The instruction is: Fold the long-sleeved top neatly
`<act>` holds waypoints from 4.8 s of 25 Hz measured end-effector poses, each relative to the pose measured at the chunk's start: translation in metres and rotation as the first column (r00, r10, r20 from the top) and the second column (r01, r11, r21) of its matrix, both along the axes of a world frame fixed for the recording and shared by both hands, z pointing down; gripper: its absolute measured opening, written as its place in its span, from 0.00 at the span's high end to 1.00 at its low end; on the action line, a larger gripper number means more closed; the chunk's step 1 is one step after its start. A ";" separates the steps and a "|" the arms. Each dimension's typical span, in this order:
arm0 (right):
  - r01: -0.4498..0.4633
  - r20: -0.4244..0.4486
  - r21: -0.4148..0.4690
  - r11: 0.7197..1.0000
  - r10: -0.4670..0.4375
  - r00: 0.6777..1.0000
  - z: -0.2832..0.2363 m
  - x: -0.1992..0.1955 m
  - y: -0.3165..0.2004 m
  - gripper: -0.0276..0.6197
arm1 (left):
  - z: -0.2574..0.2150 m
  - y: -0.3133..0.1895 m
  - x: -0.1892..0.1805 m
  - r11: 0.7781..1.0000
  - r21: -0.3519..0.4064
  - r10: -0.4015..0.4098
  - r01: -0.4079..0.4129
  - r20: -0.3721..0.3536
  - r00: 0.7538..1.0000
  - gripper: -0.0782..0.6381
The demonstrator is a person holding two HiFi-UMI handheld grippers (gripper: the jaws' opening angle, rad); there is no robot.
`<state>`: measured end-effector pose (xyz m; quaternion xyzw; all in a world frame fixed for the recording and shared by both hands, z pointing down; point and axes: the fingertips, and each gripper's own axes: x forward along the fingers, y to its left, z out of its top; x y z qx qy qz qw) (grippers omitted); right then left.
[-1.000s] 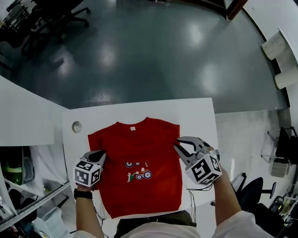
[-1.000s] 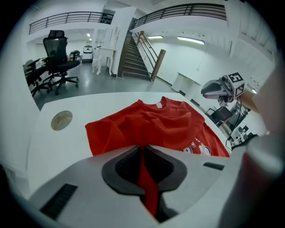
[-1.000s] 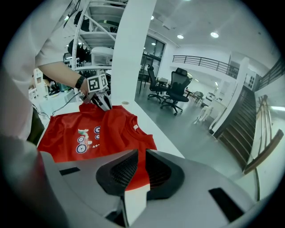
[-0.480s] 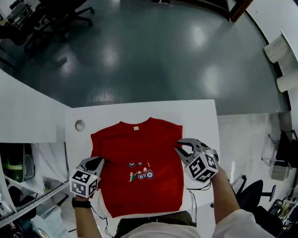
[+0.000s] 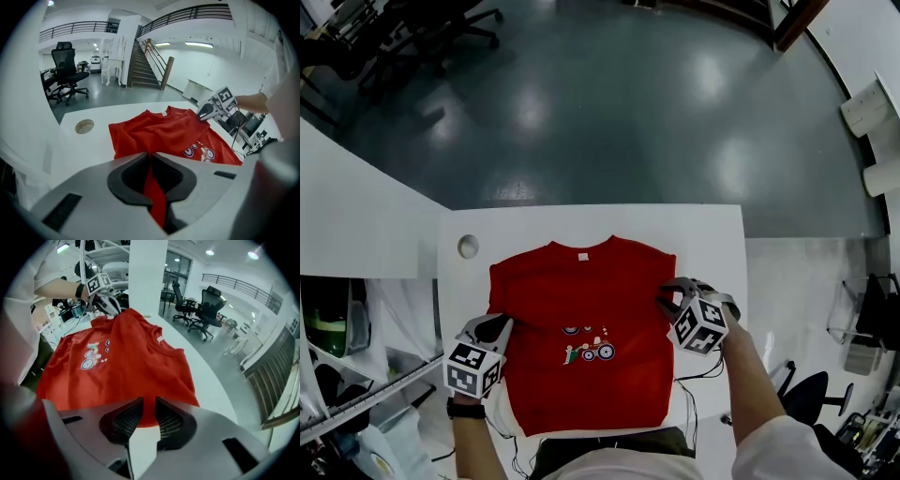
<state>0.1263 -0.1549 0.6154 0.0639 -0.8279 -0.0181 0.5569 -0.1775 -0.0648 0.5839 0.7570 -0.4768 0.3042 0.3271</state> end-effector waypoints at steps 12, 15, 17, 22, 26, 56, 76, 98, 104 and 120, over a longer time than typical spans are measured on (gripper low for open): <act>0.020 -0.051 -0.065 0.998 -0.024 0.998 0.012 0.004 0.002 0.81 | 0.019 0.018 -0.011 0.997 -0.050 -0.062 0.061 -0.005 0.998 0.85; 0.016 -0.052 -0.067 0.998 -0.019 0.998 0.012 0.004 0.002 0.81 | 0.018 0.017 -0.012 0.997 -0.052 -0.062 0.062 -0.003 0.998 0.84; 0.012 -0.053 -0.069 0.998 -0.016 0.998 0.012 0.004 0.002 0.81 | 0.018 0.017 -0.013 0.996 -0.056 -0.064 0.063 0.000 0.998 0.82; 0.003 -0.053 -0.074 0.997 -0.007 0.999 0.011 0.006 -0.001 0.80 | 0.010 0.024 -0.029 0.994 -0.048 -0.094 0.094 0.021 0.995 0.75; -0.004 -0.060 -0.078 0.997 -0.001 0.998 0.011 0.007 0.000 0.80 | 0.003 0.043 -0.058 0.987 -0.041 -0.153 0.155 0.051 0.987 0.73; 0.202 0.111 -0.001 0.979 -0.200 0.973 -0.052 -0.206 0.060 0.77 | 0.008 0.164 -0.127 0.948 -0.018 -0.319 0.319 -0.005 0.948 0.73; 0.487 0.227 -0.162 0.858 -0.448 0.864 -0.044 -0.406 0.199 0.82 | 0.019 0.221 -0.147 0.930 -0.021 -0.368 0.368 -0.082 0.926 0.73; 0.468 0.103 -0.266 0.843 -0.458 0.883 -0.004 -0.432 0.228 0.93 | 0.032 0.256 -0.170 0.920 -0.037 -0.392 0.391 -0.113 0.913 0.73; 0.459 0.189 -0.188 0.868 -0.426 0.885 -0.049 -0.450 0.225 0.93 | 0.033 0.249 -0.167 0.929 -0.037 -0.369 0.367 -0.104 0.924 0.73; 0.260 0.347 0.004 0.965 -0.246 0.905 -0.194 -0.446 0.140 0.93 | 0.005 0.189 -0.128 0.964 0.007 -0.261 0.264 -0.124 0.957 0.73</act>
